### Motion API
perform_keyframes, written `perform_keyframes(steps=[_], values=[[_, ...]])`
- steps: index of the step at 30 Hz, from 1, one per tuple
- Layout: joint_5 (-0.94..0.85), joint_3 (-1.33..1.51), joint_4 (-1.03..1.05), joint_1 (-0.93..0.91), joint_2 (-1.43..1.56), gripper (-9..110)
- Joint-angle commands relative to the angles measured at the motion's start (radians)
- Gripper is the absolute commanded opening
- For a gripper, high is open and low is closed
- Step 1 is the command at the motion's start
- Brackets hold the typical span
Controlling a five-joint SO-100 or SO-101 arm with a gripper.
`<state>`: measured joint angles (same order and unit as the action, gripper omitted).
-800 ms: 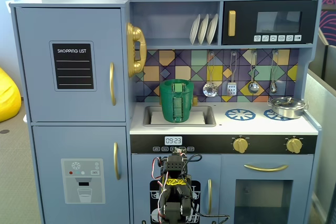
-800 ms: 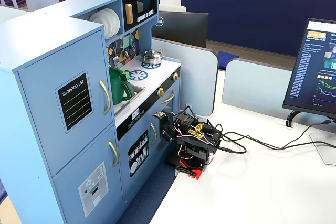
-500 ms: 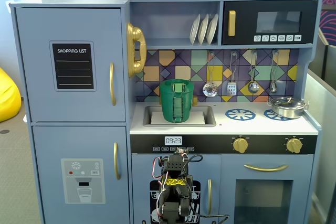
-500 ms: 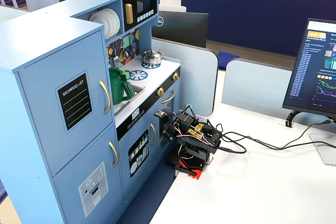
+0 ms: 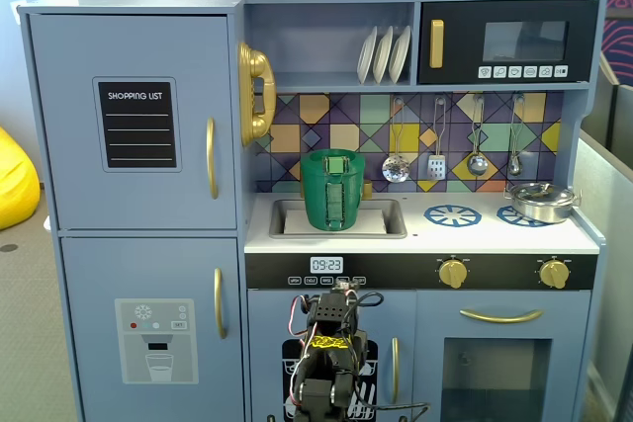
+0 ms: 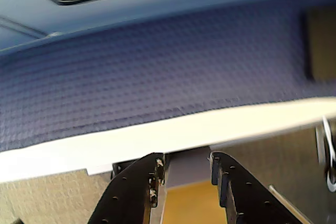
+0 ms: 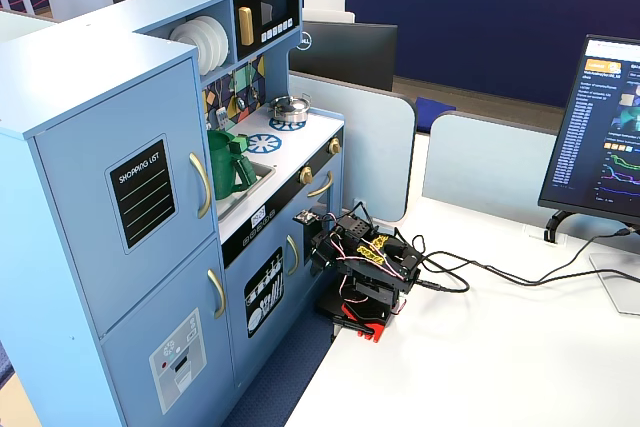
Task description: Take off the lid from the green recipient and place it on the counter
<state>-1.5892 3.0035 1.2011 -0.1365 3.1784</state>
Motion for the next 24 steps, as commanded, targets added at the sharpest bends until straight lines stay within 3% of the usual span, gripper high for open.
perform_keyframes(steps=[1,7,9,15,20,24], values=[[-0.043,-0.135,-0.282,-0.038,-0.005,0],[-0.21,-0.433,-0.647,-0.037,-0.192,0],[-0.23,-0.552,-0.684,-0.037,-0.279,2],[-0.147,-0.807,-0.744,0.015,-0.46,15],[-0.063,-0.848,-0.893,0.049,-0.512,31],[-0.057,-0.874,-0.979,0.064,-0.552,34]])
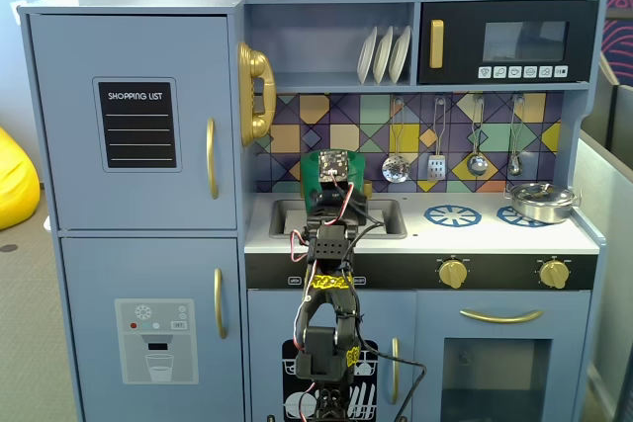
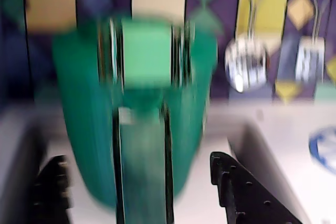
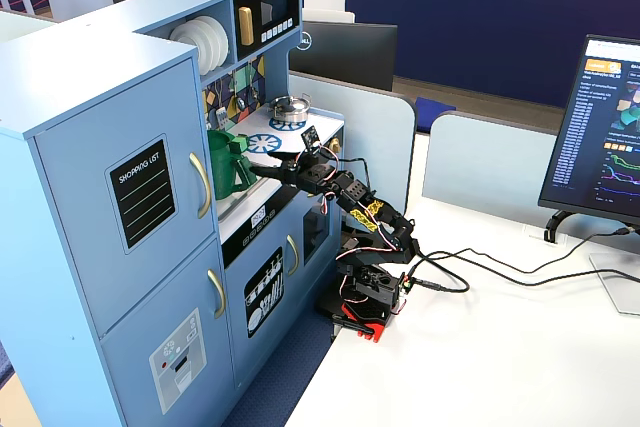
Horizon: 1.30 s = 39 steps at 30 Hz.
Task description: Take off the lid from the green recipient and place it on the counter
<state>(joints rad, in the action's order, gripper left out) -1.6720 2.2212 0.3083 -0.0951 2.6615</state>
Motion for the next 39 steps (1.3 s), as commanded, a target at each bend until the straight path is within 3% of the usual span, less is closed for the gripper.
perform_keyframes(steps=[1,39], values=[[0.026,-0.101,-0.103,0.026,-0.048,34],[-0.02,-0.337,-0.199,0.003,-0.373,28]])
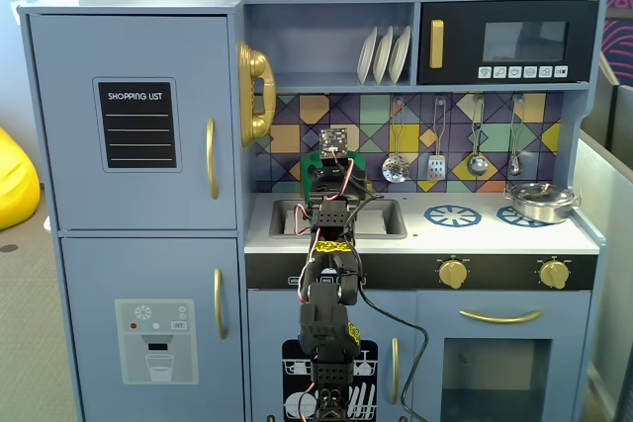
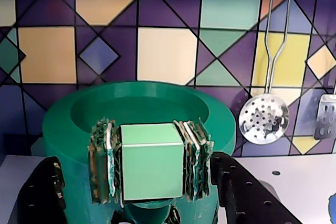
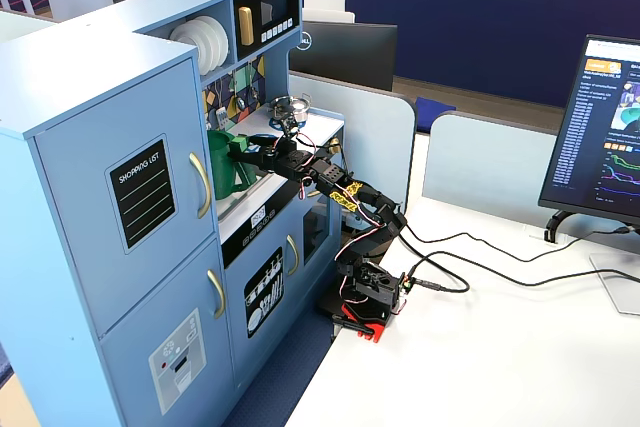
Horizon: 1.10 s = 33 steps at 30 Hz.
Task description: Take off the lid from the green recipient and place it on the counter
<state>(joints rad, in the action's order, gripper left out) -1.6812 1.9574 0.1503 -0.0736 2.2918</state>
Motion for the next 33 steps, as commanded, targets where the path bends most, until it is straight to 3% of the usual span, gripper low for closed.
perform_keyframes(steps=[1,11,17,33], values=[[-0.014,-0.074,-0.046,-0.017,-0.006,28],[-0.029,-0.1,-0.061,-0.017,-0.051,23],[-0.115,-0.104,-0.037,-0.005,-0.055,0],[-0.1,-0.176,-0.17,-0.023,-0.063,0]])
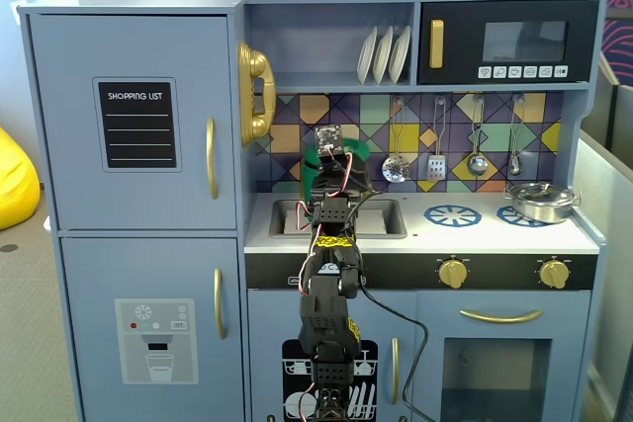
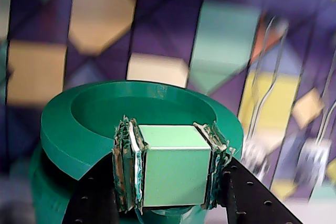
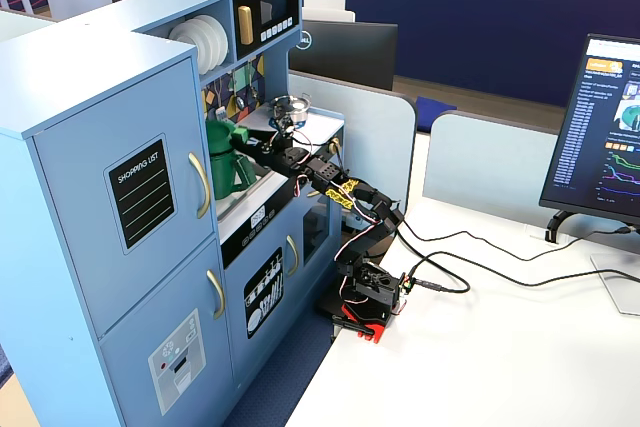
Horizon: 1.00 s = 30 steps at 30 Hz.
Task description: Take off the lid from the green recipient and place it on the counter
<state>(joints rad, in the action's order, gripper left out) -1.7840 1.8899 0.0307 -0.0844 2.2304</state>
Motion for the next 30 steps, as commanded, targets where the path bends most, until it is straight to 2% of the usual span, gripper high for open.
perform_keyframes(steps=[1,10,15,30], values=[[0.003,-0.117,-0.049,-0.026,-0.002,0],[0.041,-0.126,-0.048,-0.328,-0.012,0],[0.058,-0.074,-0.115,-0.482,-0.066,0],[0.061,0.327,-0.46,-0.551,-0.121,0]])
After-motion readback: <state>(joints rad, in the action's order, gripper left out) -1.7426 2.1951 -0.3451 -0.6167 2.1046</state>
